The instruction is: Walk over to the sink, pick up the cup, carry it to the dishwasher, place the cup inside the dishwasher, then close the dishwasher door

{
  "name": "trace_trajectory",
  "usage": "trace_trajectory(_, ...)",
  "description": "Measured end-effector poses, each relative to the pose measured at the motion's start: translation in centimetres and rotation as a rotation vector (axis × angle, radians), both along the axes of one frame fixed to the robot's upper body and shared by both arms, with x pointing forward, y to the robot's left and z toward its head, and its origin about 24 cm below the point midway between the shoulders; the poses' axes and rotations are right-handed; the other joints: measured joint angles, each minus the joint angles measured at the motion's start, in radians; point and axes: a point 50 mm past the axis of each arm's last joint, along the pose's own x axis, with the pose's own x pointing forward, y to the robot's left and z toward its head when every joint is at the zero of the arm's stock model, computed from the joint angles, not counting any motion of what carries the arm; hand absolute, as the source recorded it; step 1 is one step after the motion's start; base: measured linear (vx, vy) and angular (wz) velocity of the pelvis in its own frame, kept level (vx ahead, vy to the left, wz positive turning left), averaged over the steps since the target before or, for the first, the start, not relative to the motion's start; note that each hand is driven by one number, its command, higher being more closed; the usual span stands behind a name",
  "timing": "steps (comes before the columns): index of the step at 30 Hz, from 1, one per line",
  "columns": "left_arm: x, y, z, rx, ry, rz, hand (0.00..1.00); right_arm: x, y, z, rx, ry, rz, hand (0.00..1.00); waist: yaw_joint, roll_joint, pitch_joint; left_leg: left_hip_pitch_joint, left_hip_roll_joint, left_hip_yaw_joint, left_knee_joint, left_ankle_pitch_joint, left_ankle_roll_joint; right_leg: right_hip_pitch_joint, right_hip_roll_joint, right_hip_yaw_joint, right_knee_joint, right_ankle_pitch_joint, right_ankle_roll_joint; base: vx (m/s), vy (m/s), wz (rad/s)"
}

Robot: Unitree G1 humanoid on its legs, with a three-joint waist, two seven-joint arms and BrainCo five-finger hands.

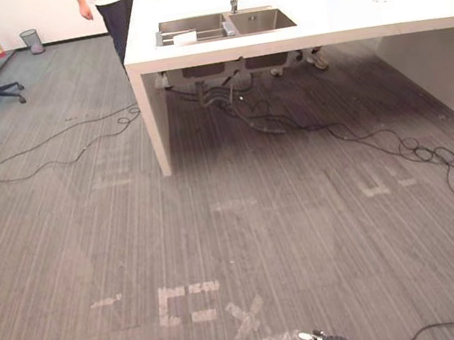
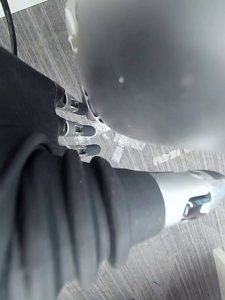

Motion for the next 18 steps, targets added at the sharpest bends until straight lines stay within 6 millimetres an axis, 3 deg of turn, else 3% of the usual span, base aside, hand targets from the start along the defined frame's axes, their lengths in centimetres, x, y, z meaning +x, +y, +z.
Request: trace_trajectory(18, -0.38, 0.14, -0.08, -0.061, 0.004, 0.016, 0.0, 0.08, 0.17, 0.0, -0.016, -0.013, 0.036, 0.0, -0.001, -0.009, 0.001, -0.003, 0.0, 0.005, 0.0, -0.003, -0.003, -0.001, 0.001, 0.004, -0.007, 0.001, -0.001, -0.01, -0.005, 0.0)
